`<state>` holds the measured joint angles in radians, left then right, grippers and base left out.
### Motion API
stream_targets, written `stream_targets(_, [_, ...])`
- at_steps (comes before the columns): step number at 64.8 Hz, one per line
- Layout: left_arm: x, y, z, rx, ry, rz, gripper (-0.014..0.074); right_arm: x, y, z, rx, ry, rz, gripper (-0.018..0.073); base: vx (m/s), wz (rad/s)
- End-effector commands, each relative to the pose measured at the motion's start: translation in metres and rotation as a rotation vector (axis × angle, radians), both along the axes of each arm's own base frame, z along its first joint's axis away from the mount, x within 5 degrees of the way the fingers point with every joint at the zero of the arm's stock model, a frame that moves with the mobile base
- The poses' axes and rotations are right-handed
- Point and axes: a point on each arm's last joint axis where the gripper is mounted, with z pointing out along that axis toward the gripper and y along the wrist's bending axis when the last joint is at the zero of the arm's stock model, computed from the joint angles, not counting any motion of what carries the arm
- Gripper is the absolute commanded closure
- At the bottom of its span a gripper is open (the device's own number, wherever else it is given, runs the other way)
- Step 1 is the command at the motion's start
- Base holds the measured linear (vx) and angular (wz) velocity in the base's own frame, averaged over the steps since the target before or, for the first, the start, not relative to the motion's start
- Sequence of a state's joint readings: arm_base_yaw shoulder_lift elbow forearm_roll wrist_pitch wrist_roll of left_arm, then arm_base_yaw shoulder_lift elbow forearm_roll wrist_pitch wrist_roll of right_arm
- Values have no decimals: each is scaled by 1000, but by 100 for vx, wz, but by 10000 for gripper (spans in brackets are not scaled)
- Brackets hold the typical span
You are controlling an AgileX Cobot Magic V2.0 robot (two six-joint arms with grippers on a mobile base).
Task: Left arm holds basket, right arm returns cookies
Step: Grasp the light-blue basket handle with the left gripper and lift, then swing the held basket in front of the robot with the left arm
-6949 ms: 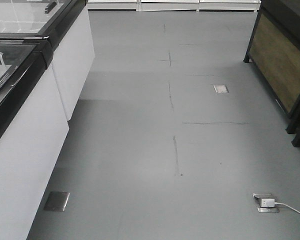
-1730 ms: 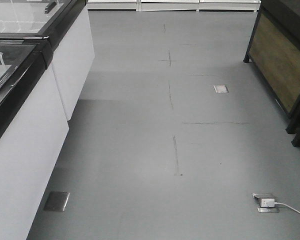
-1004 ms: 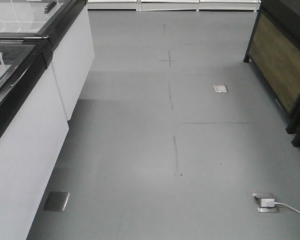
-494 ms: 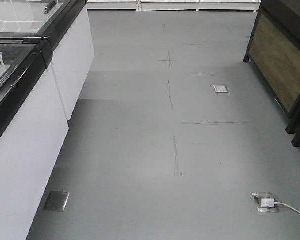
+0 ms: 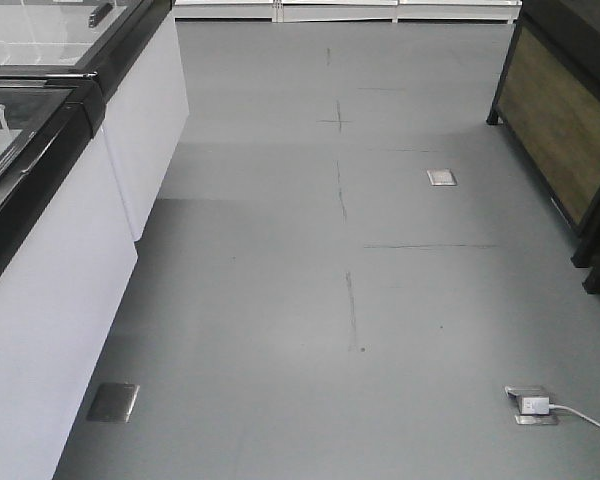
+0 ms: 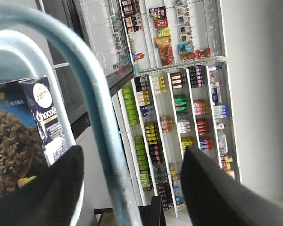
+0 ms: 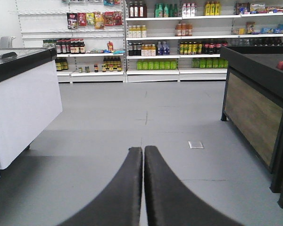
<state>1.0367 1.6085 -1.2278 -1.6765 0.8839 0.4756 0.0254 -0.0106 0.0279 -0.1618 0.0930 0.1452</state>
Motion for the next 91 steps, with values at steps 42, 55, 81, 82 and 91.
stream_targets(42, [11,-7,76,129,-227,-115,605,-1,1,6,-4,-82,7,567,0,0])
stream_targets(55, [39,-40,105,170,-286,-235,605,-1,1,6,-4,-82,7,567,0,0])
stream_targets(81, [110,-166,105,110,-317,-638,603,-1,1,6,-4,-82,7,567,0,0])
stream_targets(82, [110,-169,105,109,-318,-652,603,-1,1,6,-4,-82,7,567,0,0])
stream_targets(91, [122,-224,90,170,-253,-880,603,-1,1,6,-4,-82,7,567,0,0])
